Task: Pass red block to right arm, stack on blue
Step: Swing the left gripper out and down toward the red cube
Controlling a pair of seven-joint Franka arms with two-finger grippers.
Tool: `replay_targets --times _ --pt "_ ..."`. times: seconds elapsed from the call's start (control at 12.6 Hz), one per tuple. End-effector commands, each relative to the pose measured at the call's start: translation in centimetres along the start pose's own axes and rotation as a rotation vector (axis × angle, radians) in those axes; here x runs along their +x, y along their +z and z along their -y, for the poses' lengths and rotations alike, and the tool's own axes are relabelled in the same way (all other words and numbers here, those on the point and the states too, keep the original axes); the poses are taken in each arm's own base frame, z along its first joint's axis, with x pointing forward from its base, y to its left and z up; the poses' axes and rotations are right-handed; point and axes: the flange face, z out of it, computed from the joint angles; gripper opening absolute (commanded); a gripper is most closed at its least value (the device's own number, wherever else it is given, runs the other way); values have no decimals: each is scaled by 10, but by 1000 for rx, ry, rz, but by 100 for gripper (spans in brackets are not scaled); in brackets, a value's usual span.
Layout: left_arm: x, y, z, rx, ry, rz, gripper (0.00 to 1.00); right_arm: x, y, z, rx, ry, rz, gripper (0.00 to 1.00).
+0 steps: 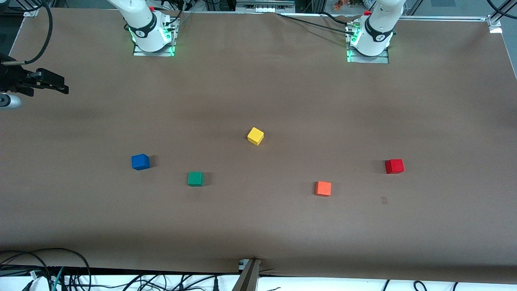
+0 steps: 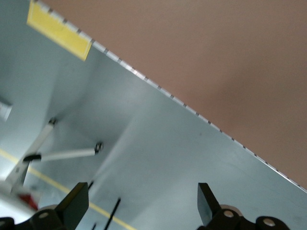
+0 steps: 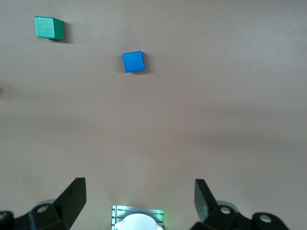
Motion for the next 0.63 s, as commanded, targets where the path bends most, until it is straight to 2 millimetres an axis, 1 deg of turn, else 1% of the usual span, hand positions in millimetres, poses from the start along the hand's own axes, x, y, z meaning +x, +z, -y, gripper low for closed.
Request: replay_targets --times 0.0,0.08,0.16,0.24,0.4,0.55 --pt "12 43 3 -12 166 -140 100 2 -3 0 5 -3 -1 100" --pt "21 58 2 -20 192 -200 100 2 -3 -1 3 -4 -1 100" --pt "29 70 0 -19 222 -260 100 2 -3 0 5 -6 -1 100" --pt "41 79 1 -10 280 -313 100 2 -3 -1 3 -5 -1 100" --pt "71 93 1 2 336 -426 100 2 -3 -1 3 -7 -1 100" --pt "100 114 -6 -27 384 -551 100 2 -3 -1 3 -7 -1 100"
